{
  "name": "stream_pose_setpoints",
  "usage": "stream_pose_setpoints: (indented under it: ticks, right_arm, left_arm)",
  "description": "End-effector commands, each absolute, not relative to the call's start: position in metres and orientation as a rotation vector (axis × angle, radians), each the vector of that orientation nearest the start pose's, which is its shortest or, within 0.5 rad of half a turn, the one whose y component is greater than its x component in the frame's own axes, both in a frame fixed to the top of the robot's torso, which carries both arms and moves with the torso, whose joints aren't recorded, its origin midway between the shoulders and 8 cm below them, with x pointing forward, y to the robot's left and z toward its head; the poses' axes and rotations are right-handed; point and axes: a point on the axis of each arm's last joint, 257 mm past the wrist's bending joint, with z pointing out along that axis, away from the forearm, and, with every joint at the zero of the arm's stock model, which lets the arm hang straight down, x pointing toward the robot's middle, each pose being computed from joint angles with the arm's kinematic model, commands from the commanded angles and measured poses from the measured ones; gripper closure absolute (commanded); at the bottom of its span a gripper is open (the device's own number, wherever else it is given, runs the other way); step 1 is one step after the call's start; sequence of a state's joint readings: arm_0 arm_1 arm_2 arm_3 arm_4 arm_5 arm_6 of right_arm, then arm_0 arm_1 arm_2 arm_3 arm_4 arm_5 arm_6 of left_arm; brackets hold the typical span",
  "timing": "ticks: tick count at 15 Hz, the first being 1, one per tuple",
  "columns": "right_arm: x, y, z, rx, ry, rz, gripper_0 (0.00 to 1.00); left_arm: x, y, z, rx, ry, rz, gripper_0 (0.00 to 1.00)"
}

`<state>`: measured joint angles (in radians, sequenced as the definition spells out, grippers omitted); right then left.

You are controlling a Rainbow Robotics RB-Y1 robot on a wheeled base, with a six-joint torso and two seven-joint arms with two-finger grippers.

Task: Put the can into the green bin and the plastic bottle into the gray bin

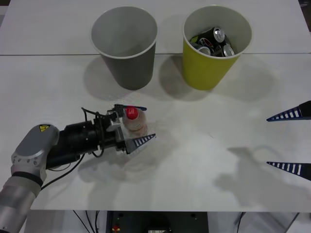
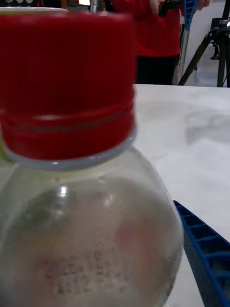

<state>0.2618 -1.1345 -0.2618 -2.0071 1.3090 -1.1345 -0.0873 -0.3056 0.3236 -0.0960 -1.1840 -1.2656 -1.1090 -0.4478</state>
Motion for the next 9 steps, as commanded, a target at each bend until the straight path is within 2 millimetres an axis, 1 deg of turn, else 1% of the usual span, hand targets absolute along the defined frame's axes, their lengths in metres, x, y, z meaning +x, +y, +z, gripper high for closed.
stream_pose_setpoints:
  ticks: [1, 9]
  right_arm:
    - [0.3413, -0.2858, -0.1666, -1.634, 1.596, 0.209, 0.0]
    - [0.3413, -0.2858, -0.1666, -1.634, 1.596, 0.209, 0.0]
  left_arm:
    - [0.4613, 0.0517, -0.2433, 1.188, 1.223, -0.619, 1.0]
    - [0.4608, 0.0526, -0.2415, 1.173, 1.235, -0.642, 1.0]
